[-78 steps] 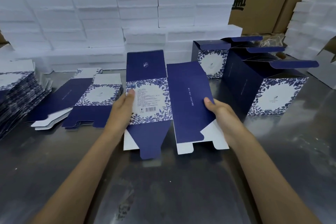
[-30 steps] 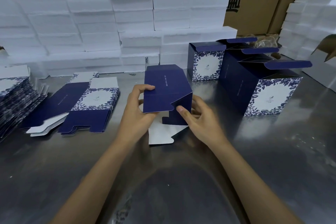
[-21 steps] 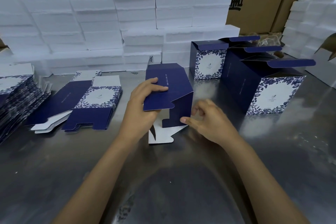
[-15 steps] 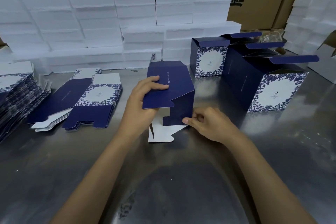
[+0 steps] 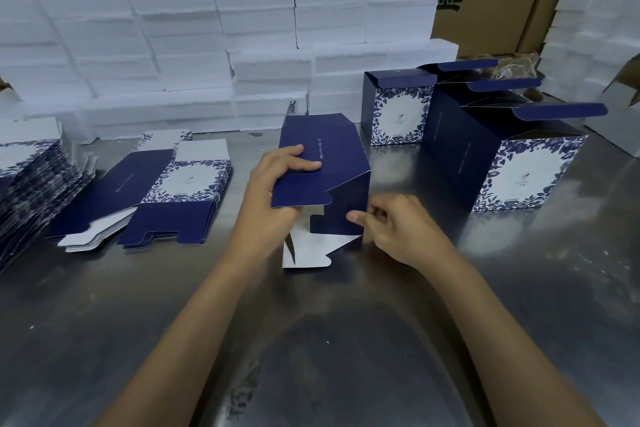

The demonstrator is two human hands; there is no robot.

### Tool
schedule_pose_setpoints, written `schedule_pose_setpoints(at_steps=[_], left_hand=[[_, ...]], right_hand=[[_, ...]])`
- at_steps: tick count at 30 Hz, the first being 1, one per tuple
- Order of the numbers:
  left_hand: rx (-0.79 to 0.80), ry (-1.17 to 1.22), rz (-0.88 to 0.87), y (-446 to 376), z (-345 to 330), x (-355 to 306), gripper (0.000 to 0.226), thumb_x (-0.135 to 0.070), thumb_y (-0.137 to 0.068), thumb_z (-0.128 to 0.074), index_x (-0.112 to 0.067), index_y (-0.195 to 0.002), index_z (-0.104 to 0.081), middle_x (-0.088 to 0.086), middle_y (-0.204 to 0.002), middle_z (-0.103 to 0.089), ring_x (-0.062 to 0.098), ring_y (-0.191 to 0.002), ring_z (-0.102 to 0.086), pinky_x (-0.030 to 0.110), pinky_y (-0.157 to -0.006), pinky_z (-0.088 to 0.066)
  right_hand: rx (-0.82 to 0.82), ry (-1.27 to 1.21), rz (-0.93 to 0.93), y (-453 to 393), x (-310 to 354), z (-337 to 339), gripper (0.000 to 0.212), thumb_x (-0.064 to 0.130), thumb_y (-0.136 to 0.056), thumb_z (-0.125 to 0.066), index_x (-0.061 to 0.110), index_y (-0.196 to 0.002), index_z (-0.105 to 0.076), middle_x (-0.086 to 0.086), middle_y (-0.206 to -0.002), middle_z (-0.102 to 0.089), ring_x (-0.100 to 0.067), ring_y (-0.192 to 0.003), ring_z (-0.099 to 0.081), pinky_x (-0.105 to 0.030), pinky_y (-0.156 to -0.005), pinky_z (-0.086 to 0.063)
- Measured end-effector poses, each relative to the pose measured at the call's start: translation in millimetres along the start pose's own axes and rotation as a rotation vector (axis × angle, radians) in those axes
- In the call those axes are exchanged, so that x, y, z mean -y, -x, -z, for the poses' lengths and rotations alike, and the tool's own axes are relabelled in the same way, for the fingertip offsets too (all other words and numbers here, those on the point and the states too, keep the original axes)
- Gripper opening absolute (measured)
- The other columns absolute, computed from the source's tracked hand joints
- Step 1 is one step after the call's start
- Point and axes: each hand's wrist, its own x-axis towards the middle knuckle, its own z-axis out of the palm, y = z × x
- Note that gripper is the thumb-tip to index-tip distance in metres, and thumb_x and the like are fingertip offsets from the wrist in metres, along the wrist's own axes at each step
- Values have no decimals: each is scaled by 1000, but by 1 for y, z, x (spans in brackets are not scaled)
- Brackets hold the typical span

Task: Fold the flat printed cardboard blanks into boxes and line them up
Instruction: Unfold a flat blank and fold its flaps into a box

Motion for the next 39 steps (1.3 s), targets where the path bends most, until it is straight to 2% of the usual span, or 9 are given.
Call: schedule_pose_setpoints(at_steps=[6, 10, 18, 22, 27, 31, 33, 36, 39], left_hand=[[3, -2, -4, 1, -2, -3, 41, 13, -78, -73, -12, -110, -69, 5, -137, -54, 19, -132, -49, 37, -113, -37], [8, 7, 17, 1, -1, -2, 39, 11, -78, -74, -9, -111, -70, 4, -138, -53, 16, -132, -50, 40, -113, -38], [-4, 0, 3, 0, -1, -1, 39, 11, -78, -74, -13, -108, -69, 4, -138, -54, 15, -131, -50, 23, -111, -36], [-6, -17, -9, 0, -4, 0, 40, 11, -76, -76, -12, -108, -70, 4, -137, -53, 16, -131, -49, 20, -109, -36], [-11, 3, -34, 0, -5, 1, 43, 13, -78, -72, -16, -108, -68, 5, -137, -54, 18, -132, -49, 20, -109, -35], [-13, 30, -39, 2, -9, -1, 38, -4, -74, -69, -18, -110, -68, 2, -137, -53, 14, -132, -49, 18, -109, -35], [-17, 40, -41, 3, -12, -1, 39, -7, -73, -65, -16, -111, -68, 3, -137, -53, 15, -133, -48, 21, -110, -34], [-25, 34, -45, 5, -16, -1, 40, 4, -79, -71, -11, -116, -67, 6, -138, -53, 19, -135, -47, 33, -115, -35], [81, 0, -21, 4, -14, -1, 52, 8, -79, -75, -14, -125, -62, 2, -146, -45, 14, -141, -39, 37, -117, -32]], right_hand=[[-34, -2, -5, 1, 2, 0, 50, 40, -92, -72, 18, -58, -42, 5, -47, -36, -9, -49, -39, -21, -45, -25], [-119, -62, 114, 1, 6, 4, 50, 36, -93, -71, 17, -61, -39, 6, -48, -30, -13, -51, -30, -26, -48, -26], [-175, -103, 154, 1, 12, 12, 46, 42, -93, -69, 15, -64, -45, 3, -54, -35, -10, -54, -30, -33, -52, -29], [-227, -116, 194, -1, 18, 15, 44, 33, -96, -66, 12, -67, -40, 3, -57, -31, -12, -56, -27, -34, -53, -26], [-245, -221, 154, 4, 21, 20, 33, 31, -93, -70, 16, -70, -52, -1, -63, -46, -8, -60, -38, -29, -59, -35], [-313, -456, 102, 7, 39, 23, 8, 26, -85, -61, 22, -91, -59, 10, -99, -59, -7, -94, -52, -19, -81, -39], [-279, -576, 82, 10, 46, 24, 20, 30, -83, -58, 28, -103, -63, 13, -120, -59, -1, -116, -49, -11, -91, -37], [-212, -512, 98, 12, 50, 22, 27, 34, -94, -69, 31, -120, -64, 21, -142, -49, 1, -139, -35, -25, -113, -32], [-172, -445, 85, 12, 48, 21, 35, 30, -92, -73, 30, -126, -64, 20, -152, -41, 0, -145, -29, -28, -120, -25]])
